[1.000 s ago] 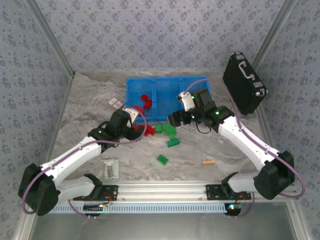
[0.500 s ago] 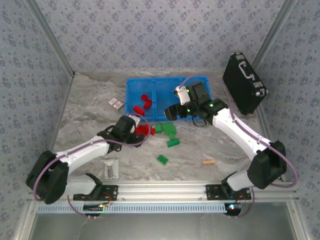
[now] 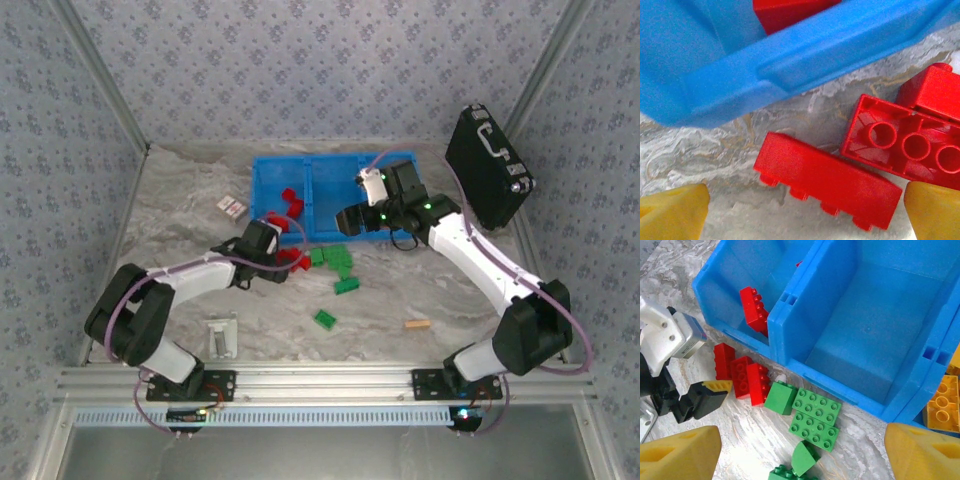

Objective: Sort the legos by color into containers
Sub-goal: Pick up the lego from the center of the table.

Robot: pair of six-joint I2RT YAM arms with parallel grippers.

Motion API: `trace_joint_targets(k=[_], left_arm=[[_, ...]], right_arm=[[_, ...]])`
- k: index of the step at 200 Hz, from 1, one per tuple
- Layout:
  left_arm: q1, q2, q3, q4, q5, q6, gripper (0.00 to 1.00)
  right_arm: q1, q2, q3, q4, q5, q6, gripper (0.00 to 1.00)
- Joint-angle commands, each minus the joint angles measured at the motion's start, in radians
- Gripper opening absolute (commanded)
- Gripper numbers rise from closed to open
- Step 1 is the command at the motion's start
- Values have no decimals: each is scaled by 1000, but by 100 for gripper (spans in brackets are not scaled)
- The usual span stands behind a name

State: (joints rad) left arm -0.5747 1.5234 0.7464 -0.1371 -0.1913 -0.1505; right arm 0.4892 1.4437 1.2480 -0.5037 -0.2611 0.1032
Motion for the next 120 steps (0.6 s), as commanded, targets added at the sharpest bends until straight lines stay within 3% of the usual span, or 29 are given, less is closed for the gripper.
trace_joint_targets(k=[1, 56, 120], left_arm=[[18, 46, 40, 47, 39, 7, 99], [38, 141, 85, 88, 65, 19, 98], [42, 155, 86, 67, 103, -1, 86]], right_arm=[[-5, 9, 11, 7, -17, -22, 86], [-15, 17, 10, 5, -15, -22, 86], [-32, 39, 18, 13, -20, -26, 86]])
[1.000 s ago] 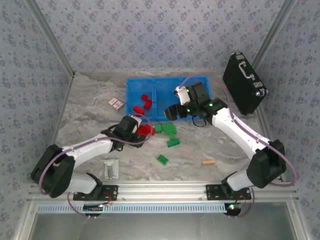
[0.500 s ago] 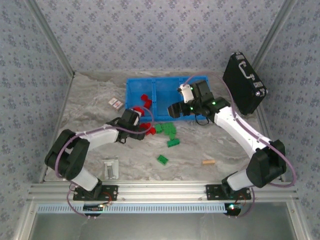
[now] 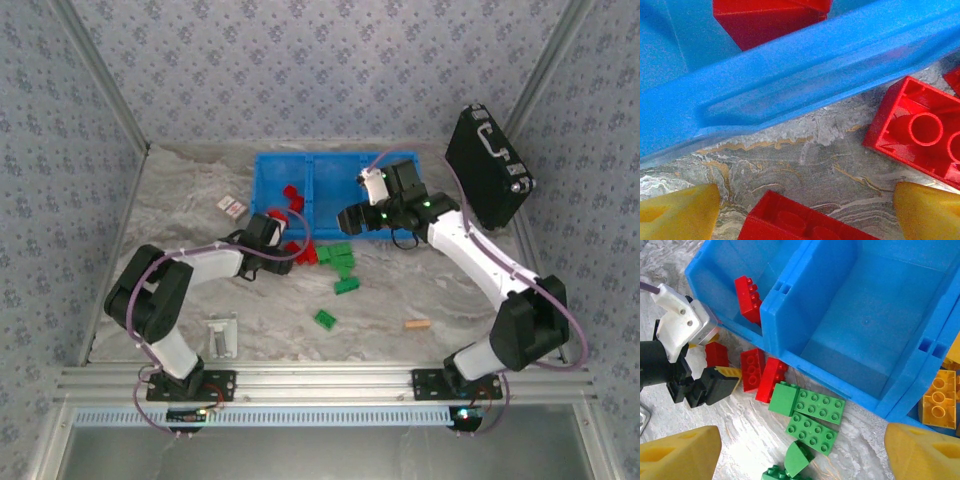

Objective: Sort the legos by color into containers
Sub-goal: Pick up the lego from the center of the table.

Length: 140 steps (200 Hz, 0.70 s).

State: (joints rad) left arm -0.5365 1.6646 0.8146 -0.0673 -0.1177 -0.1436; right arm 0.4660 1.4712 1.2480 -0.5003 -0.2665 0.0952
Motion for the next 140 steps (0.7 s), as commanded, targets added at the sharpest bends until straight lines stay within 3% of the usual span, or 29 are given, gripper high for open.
trace_joint_targets(k=[1, 30, 64, 96, 140], left_arm=[[4, 14, 18, -3, 29, -9, 85], [5, 26, 27, -11, 36, -12, 78], [5, 23, 22, -16, 59, -16, 62], [3, -22, 14, -58, 72, -28, 60], [-6, -209, 69, -187, 33, -23, 60]], right_arm=[[-8, 12, 18, 10, -14, -18, 86], [-12, 17, 18, 13, -17, -20, 86], [-18, 15, 14, 6, -10, -25, 86], [-25, 15, 8, 9, -9, -25, 86], [-8, -24, -32, 2, -18, -3, 86]])
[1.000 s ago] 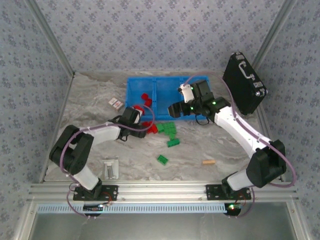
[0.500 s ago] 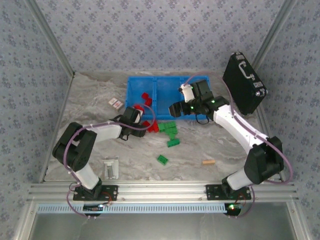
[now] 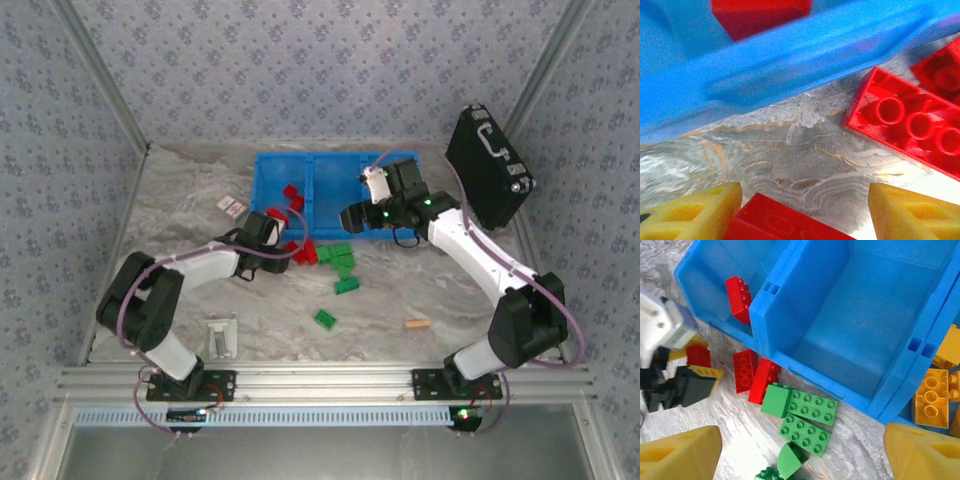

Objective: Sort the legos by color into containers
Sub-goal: Pick up the lego from the center of the table, then place the lego in the container, then pick up the lego from the center of the table.

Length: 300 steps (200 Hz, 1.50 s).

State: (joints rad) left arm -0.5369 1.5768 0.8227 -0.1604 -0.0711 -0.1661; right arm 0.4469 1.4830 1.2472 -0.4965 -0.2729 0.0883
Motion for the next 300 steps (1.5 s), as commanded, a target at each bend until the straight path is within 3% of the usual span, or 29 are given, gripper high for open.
trace_joint_targets(k=[1, 38, 99, 130, 162, 212, 252, 300], left_arm=[[-6, -126, 65, -97, -15, 0, 60], [-3, -149, 204, -128, -33, 55, 59], [61, 117, 430, -76, -22, 61, 60], [69, 249, 549, -92, -13, 72, 74], [73, 290, 608, -99, -1, 92, 86], [86, 195, 605, -103, 23, 104, 94], [86, -32, 550, -162, 7, 119, 95], [86, -289, 509, -248, 20, 130, 97]], right_arm=[[12, -38, -36, -1, -10, 5, 86], [66, -135, -219, 39, 9, 98, 86], [203, -181, -352, 45, 180, 254, 93], [206, -158, -376, 74, 192, 251, 95], [237, -109, -367, 74, 228, 247, 96], [296, -35, -360, 88, 282, 274, 97], [358, 94, -305, 56, 394, 307, 96], [370, 214, -240, 43, 423, 322, 89]])
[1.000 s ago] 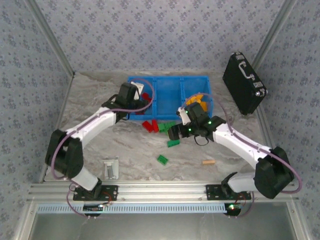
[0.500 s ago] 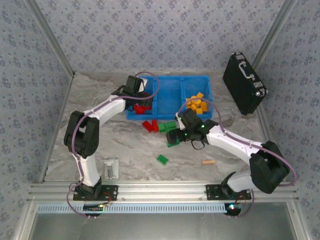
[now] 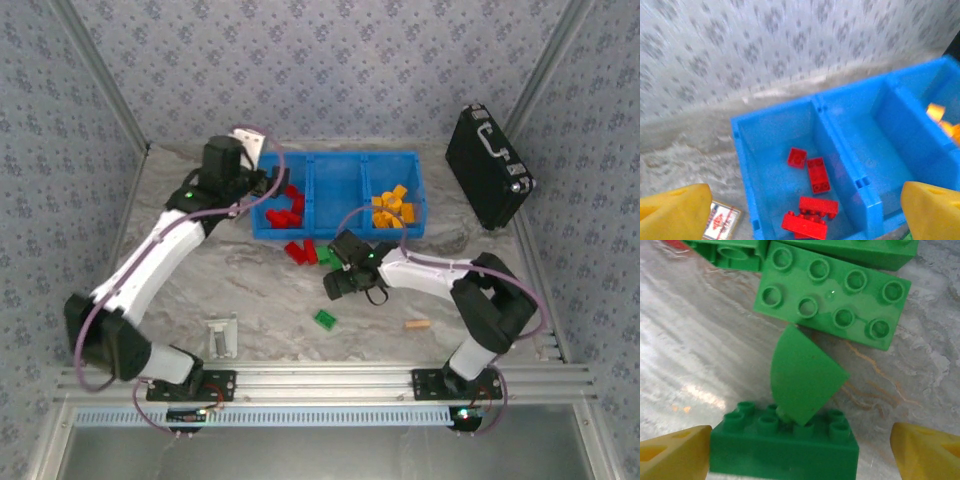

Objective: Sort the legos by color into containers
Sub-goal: Pick up the lego from the center of the table.

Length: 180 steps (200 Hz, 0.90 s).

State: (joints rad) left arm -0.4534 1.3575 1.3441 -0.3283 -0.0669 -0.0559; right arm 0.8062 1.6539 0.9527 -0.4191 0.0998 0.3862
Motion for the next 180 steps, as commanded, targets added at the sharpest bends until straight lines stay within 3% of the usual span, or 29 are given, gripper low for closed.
trace_joint_targets(k=[1, 63, 145, 180], left_arm=[[2, -74, -13, -83, 15, 19, 97], [3, -305, -74, -217, -28, 13, 99], [5, -429, -153, -345, -17, 8, 99], [5, -513, -234, -424, 9, 8, 99]], right_arm=[[11, 46, 56, -34, 50, 24, 89], [29, 106, 98, -75, 74, 40, 75], [75, -1, 96, -176, 110, 72, 69], [58, -101, 185, -262, 112, 41, 67]])
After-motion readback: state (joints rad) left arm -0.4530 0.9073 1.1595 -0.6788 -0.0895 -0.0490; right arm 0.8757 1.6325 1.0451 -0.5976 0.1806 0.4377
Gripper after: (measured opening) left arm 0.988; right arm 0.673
